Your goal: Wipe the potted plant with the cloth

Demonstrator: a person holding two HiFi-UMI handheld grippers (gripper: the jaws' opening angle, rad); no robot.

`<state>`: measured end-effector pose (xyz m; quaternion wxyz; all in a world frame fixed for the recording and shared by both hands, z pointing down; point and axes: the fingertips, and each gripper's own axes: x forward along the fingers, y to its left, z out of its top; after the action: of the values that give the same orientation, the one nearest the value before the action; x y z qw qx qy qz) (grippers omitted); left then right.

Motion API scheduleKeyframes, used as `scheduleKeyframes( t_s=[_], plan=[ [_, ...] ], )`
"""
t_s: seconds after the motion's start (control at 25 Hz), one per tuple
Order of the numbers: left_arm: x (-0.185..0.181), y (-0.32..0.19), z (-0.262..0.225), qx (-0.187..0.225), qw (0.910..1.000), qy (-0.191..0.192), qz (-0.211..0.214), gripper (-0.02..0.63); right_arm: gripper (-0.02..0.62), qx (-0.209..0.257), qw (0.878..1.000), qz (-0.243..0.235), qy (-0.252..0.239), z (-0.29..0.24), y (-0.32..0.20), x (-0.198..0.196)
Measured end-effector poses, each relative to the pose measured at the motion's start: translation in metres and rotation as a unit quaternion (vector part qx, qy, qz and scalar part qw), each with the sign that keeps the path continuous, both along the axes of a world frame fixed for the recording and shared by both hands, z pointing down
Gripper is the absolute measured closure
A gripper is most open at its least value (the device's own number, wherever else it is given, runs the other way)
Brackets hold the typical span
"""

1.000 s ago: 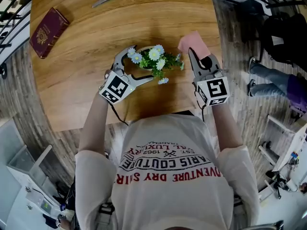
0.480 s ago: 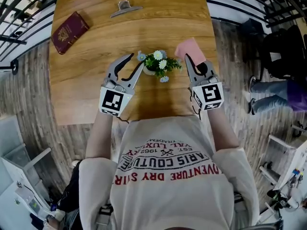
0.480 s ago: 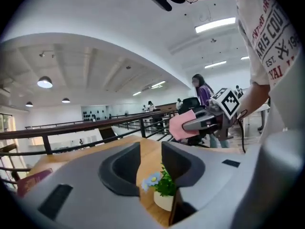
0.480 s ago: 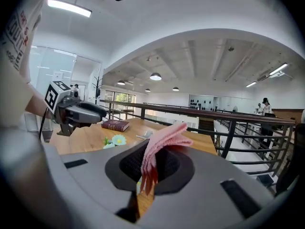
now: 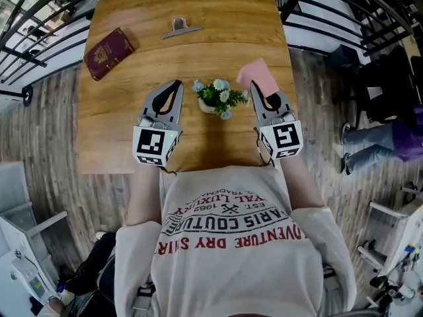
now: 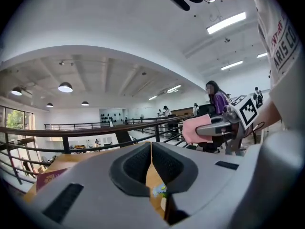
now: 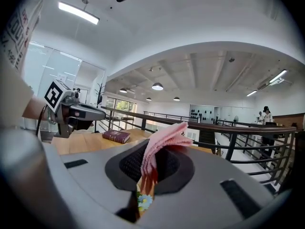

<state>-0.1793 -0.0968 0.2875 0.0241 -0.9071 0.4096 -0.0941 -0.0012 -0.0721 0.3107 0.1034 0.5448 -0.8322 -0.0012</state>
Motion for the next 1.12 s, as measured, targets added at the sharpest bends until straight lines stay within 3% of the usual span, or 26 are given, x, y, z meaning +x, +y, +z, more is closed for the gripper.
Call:
scheduleKeyframes(
  t_s=[0.12,0.36,0.92,1.12],
  plan=[
    [-0.003,0.002,-0.007,0.000,0.9998,0.020,-0.009,0.583,0.560,0.008,1.000,0.003,-0.002,-0.006,0.003,-0.001],
    [-0.004,0.006,-0.004,-0.009,0.9995,0.017,-0.025,0.583,0.560,0.011,1.000,-0.004,-0.001,-0.010,0.007,-0.003],
    [-0.004,0.009,-0.006,-0.014,0.9996,-0.001,-0.025,0.583,0.560,-0.009,1.000,0.002,-0.010,-0.003,0.009,0.005],
    [0.003,0.013,-0.008,-0.014,0.9999,0.000,-0.001,0.583,0.560,-0.008,1.000,0.005,-0.003,-0.003,0.008,0.006]
  ],
)
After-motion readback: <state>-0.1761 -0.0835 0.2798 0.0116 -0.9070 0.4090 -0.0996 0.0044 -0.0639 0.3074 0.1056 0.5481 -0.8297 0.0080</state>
